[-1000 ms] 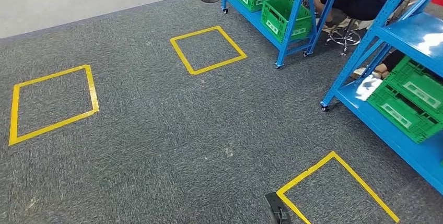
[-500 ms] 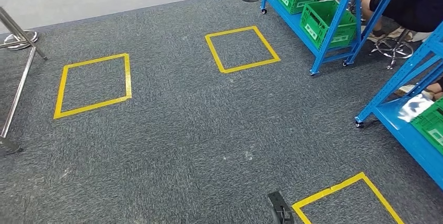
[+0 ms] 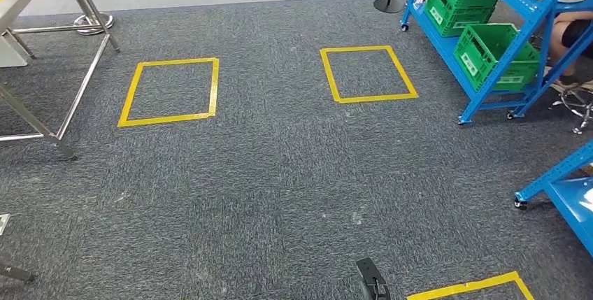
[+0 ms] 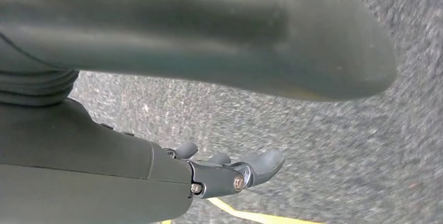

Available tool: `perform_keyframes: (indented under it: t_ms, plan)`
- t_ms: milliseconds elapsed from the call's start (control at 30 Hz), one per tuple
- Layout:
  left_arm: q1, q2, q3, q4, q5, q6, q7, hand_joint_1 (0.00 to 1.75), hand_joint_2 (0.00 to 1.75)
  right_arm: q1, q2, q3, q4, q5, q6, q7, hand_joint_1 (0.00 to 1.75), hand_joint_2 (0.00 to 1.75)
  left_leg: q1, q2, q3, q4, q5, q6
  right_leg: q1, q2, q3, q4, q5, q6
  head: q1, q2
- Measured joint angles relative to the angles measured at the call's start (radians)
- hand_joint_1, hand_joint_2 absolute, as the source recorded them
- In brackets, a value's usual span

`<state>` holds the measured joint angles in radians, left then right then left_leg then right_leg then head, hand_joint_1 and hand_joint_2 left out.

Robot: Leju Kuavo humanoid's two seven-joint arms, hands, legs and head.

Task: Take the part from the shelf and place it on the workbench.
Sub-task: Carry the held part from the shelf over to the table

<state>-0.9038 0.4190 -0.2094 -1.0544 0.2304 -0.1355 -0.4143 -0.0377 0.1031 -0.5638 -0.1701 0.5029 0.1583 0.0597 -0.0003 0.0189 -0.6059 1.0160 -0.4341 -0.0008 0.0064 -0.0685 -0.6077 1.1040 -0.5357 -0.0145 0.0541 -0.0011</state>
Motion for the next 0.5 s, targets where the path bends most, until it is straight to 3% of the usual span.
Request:
perform_keyframes:
  t_ms: [67, 100, 133, 167, 200, 267, 333, 400, 433, 500]
  plan:
    - [-0.008, -0.011, -0.005, 0.008, 0.0, 0.001, 0.0, 1.75, 1.75, 0.002, 0.001, -0.002, 0.0, 0.0, 0.0, 0.0, 0.0, 0.0, 0.003, -0.024, -0.003, 0.001, 0.002, 0.005, -0.006, 0.05, -0.062, 0.13, -0.059, 0.008, 0.002, 0.0]
    - [-0.009, -0.016, -0.009, 0.012, 0.0, 0.001, 0.0, 1.75, 1.75, 0.004, 0.001, -0.002, 0.0, 0.0, 0.0, 0.0, 0.0, 0.0, 0.003, -0.038, -0.004, 0.002, 0.002, 0.006, -0.008, 0.058, -0.093, 0.188, -0.077, 0.009, 0.003, 0.0]
    - [-0.01, -0.02, -0.013, 0.016, 0.0, 0.001, 0.0, 1.75, 1.75, 0.005, 0.001, -0.003, 0.0, 0.0, 0.0, 0.0, 0.0, 0.0, 0.003, -0.052, -0.005, 0.003, 0.002, 0.006, -0.008, 0.061, -0.111, 0.217, -0.077, 0.01, 0.004, 0.0]
    - [-0.011, -0.022, -0.016, 0.019, 0.0, 0.001, 0.0, 1.75, 1.75, 0.005, 0.001, -0.003, 0.0, 0.0, 0.0, 0.001, 0.0, 0.0, 0.004, -0.066, -0.006, 0.006, 0.002, 0.005, -0.009, 0.063, -0.11, 0.206, -0.058, 0.009, 0.004, 0.0]
    - [-0.013, -0.024, -0.019, 0.022, 0.0, 0.001, 0.0, 1.75, 1.75, 0.004, 0.001, -0.003, 0.0, 0.0, 0.0, 0.001, 0.0, 0.0, 0.005, -0.078, -0.006, 0.008, 0.001, 0.003, -0.011, 0.068, -0.09, 0.158, -0.025, 0.008, 0.004, 0.0]
    - [-0.022, -0.026, -0.022, 0.026, 0.0, 0.001, 0.0, 1.75, 1.75, 0.004, 0.001, -0.003, 0.0, 0.0, 0.0, 0.001, 0.0, 0.0, 0.008, -0.103, -0.009, 0.014, -0.001, -0.006, -0.016, 0.103, -0.029, 0.021, 0.037, 0.009, 0.004, 0.0]
    - [-0.032, -0.029, -0.025, 0.03, 0.0, 0.001, -0.002, 1.75, 1.75, 0.004, 0.002, -0.004, 0.0, 0.0, 0.0, 0.001, 0.0, 0.0, 0.008, -0.124, -0.015, 0.016, 0.002, -0.019, -0.017, 0.124, 0.003, -0.047, 0.056, 0.008, 0.005, 0.0]
    - [-0.036, -0.03, -0.028, 0.035, 0.0, 0.002, -0.003, 1.75, 1.75, 0.003, 0.003, -0.004, 0.0, 0.0, -0.001, 0.002, 0.0, 0.0, 0.009, -0.143, -0.019, 0.011, 0.008, -0.033, -0.014, 0.107, 0.005, -0.051, 0.058, -0.002, 0.006, 0.0]
    - [-0.037, -0.03, -0.03, 0.037, 0.0, 0.002, -0.003, 1.75, 1.75, 0.002, 0.003, -0.005, 0.0, 0.0, -0.001, 0.002, 0.0, 0.0, 0.01, -0.134, -0.023, 0.012, 0.007, -0.038, -0.014, 0.097, 0.006, -0.054, 0.061, -0.009, 0.005, 0.0]
    - [-0.039, -0.028, -0.035, 0.042, 0.0, 0.003, -0.004, 1.75, 1.75, 0.001, 0.003, -0.007, 0.0, 0.0, -0.003, 0.002, 0.0, 0.0, 0.008, -0.083, -0.048, 0.058, -0.024, -0.046, -0.015, 0.077, 0.006, -0.06, 0.066, -0.023, 0.001, 0.0]
